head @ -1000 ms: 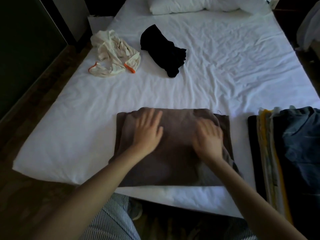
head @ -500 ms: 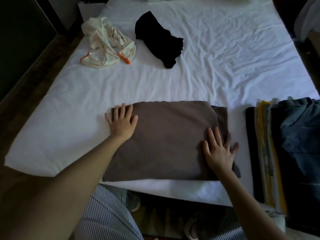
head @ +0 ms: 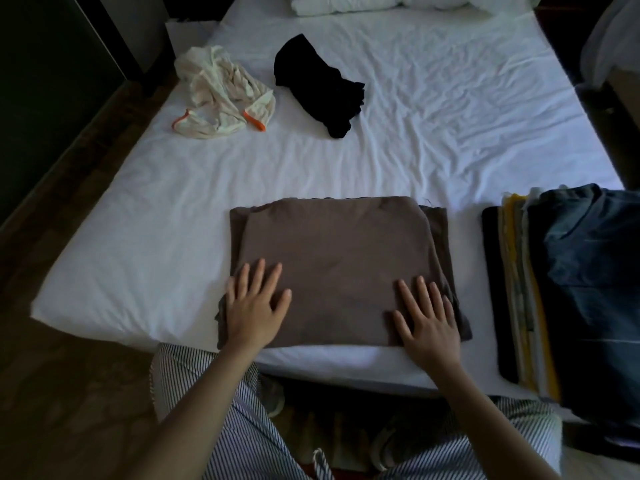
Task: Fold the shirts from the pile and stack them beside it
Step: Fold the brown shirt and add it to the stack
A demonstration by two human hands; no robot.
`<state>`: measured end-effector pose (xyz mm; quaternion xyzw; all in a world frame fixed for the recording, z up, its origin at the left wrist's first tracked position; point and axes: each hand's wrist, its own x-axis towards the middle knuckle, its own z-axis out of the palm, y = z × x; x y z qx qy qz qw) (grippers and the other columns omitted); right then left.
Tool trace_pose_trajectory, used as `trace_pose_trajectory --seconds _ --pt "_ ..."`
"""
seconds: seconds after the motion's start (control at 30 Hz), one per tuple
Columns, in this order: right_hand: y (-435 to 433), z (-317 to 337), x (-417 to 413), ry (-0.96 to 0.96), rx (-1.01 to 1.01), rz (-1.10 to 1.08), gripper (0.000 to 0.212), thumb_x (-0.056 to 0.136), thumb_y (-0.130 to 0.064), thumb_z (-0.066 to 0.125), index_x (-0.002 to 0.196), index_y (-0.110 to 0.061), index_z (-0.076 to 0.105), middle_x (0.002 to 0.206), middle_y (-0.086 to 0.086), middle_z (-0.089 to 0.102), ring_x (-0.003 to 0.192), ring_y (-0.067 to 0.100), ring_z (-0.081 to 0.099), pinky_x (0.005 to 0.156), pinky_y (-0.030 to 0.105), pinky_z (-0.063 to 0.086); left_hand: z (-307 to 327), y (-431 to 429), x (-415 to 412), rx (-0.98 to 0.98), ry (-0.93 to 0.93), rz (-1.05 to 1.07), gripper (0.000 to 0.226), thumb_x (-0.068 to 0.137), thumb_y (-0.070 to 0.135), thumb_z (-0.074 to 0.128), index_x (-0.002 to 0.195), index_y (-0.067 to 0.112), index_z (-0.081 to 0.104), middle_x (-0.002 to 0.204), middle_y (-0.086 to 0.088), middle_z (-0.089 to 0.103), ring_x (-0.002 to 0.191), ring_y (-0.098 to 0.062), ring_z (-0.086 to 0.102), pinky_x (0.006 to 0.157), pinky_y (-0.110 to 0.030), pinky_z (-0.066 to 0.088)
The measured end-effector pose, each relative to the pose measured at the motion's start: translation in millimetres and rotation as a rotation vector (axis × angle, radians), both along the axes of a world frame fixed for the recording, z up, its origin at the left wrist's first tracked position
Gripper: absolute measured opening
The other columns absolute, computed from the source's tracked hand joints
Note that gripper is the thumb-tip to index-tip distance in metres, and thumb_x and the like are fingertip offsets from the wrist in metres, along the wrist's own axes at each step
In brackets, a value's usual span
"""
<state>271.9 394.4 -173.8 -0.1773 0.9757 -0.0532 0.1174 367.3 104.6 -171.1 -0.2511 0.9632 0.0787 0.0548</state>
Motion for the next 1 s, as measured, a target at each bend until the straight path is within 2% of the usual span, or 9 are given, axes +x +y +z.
trace_pose_trajectory --seconds 0.1,0.17,0.23,0.33,0.43,0.6,0.77,0.93,1.0 --pt "-0.2 3.9 6.7 0.020 0.016 -0.067 0.067 0.083 -0.066 -0.002 0.145 -0.041 -0.007 0.159 -0.004 -0.001 0.146 0.023 -0.006 0.104 0.039 -0.030 3.5 -4.5 -1.4 0.038 -0.019 0.151 0.054 0.097 0.055 0.024 0.148 0.040 0.023 0.160 0.006 0.011 0.146 -0.032 0.004 0.114 -0.054 0.000" --pt "-5.6 8.1 10.6 0.000 -0.003 -0.115 0.062 0.094 -0.058 0.011 0.150 -0.033 0.005 0.160 0.002 0.004 0.146 0.028 -0.005 0.109 0.045 -0.021 7.8 -2.3 -3.3 0.053 -0.041 0.184 0.053 0.099 0.050 0.024 0.150 0.037 0.017 0.160 0.006 0.003 0.145 -0.035 -0.001 0.115 -0.055 -0.001" --pt "-18.5 20.4 21.7 0.082 -0.098 -0.162 0.059 0.096 -0.047 0.026 0.145 -0.015 0.036 0.152 0.017 0.028 0.142 0.039 0.018 0.113 0.049 0.001 15.0 1.2 -8.3 0.035 -0.056 0.156 0.054 0.100 0.046 0.024 0.152 0.032 0.015 0.161 0.001 -0.001 0.145 -0.035 -0.008 0.114 -0.054 -0.006" --pt "-45.6 37.0 59.5 0.279 -0.441 -0.116 0.036 0.084 -0.036 0.041 0.094 -0.012 0.067 0.095 0.011 0.067 0.092 0.034 0.063 0.084 0.042 0.046 32.6 7.9 -26.5 0.028 -0.043 0.024 0.056 0.100 0.044 0.027 0.152 0.025 0.016 0.160 -0.004 -0.007 0.146 -0.027 -0.014 0.114 -0.052 -0.007" --pt "-64.4 51.1 89.8 -0.118 -0.677 -0.376 0.027 0.089 -0.026 0.054 0.064 -0.017 0.049 0.058 -0.005 0.051 0.062 0.023 0.055 0.060 0.030 0.034 54.6 12.3 -66.8 0.161 -0.043 -0.138 0.059 0.099 0.044 0.035 0.151 0.023 0.017 0.161 -0.003 -0.002 0.147 -0.022 -0.008 0.116 -0.048 0.000" --pt "-79.3 38.8 84.5 -0.973 -1.166 -1.208 0.016 0.095 -0.021 0.054 0.084 -0.009 0.052 0.081 0.009 0.055 0.075 0.020 0.056 0.062 0.028 0.041 81.0 11.5 -151.4 0.234 -0.165 -0.343 0.071 0.093 0.041 0.051 0.150 0.011 0.020 0.158 -0.008 0.015 0.145 -0.024 0.014 0.116 -0.038 0.017" --pt "-104.0 57.7 76.5 -1.179 -1.458 -1.375 0.034 0.098 -0.020 0.047 0.131 -0.013 0.045 0.126 0.006 0.046 0.130 0.024 0.042 0.099 0.035 0.034 86.1 13.4 -203.5 0.178 -0.315 -0.326 0.094 0.085 0.052 0.061 0.151 0.010 0.009 0.159 -0.005 0.010 0.146 -0.022 0.011 0.117 -0.045 0.008" --pt "-117.9 57.7 65.0 -1.214 -1.352 -1.463 0.039 0.093 -0.022 0.057 0.130 -0.012 0.050 0.140 0.006 0.047 0.121 0.019 0.047 0.100 0.033 0.029 85.0 -1.9 -228.4 0.252 -0.524 -0.222 0.109 0.075 0.060 0.068 0.153 0.020 0.003 0.159 -0.004 0.017 0.143 -0.029 0.022 0.115 -0.046 0.022" --pt "-119.2 59.4 62.7 -1.220 -1.359 -1.501 0.044 0.090 -0.022 0.062 0.129 -0.008 0.050 0.139 0.007 0.048 0.117 0.019 0.047 0.106 0.034 0.027 81.1 -2.6 -229.7 0.229 -0.520 -0.225 0.100 0.075 0.060 0.067 0.151 0.021 0.016 0.155 -0.005 0.028 0.139 -0.030 0.030 0.112 -0.045 0.026"
